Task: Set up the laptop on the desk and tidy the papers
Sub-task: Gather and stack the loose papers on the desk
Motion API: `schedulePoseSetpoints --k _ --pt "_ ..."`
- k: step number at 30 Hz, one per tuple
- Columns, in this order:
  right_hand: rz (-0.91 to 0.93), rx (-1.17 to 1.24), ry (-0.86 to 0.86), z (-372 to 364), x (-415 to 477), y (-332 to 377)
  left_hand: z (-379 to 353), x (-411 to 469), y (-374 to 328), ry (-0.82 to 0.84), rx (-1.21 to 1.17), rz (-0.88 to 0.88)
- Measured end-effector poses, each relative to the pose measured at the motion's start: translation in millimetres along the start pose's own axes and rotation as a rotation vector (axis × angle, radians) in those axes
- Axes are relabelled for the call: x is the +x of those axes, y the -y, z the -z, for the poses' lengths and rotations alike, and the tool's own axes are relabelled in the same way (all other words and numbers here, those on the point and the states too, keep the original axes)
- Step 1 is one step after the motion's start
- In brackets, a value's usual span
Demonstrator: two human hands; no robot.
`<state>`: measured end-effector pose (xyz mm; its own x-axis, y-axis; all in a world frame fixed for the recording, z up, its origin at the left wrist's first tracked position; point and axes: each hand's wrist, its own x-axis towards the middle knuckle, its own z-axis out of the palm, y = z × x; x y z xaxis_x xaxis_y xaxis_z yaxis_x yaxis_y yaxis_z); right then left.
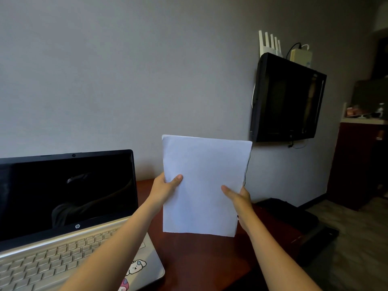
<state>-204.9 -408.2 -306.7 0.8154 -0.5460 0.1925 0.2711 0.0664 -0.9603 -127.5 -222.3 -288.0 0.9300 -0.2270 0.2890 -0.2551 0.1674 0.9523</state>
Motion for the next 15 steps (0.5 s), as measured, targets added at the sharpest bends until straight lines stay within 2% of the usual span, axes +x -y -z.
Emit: schedulePoseSetpoints --k 7,9,11,13,15 --pt "-0.041 -0.193 -0.04 19.8 4.7 -1.8 -4.5 10.1 -3.5 -0.226 -0.227 0.078" --pt "-0.042 -0.112 -0.144 27.8 0.4 -5.9 -5.1 10.7 -1.4 -0.249 -0.341 0.115" --pt "-0.089 0.092 -0.229 31.5 -3.1 -9.0 -6.5 9.7 0.9 -0.274 -0.472 0.161" --pt "-0.15 0.204 -0.149 28.4 -5.9 -9.8 -9.2 8.2 4.9 -0.277 -0.56 0.177" --pt "-0.176 0.182 0.001 18.2 -10.2 -9.5 -12.7 4.6 7.7 -0.223 -0.573 0.162"
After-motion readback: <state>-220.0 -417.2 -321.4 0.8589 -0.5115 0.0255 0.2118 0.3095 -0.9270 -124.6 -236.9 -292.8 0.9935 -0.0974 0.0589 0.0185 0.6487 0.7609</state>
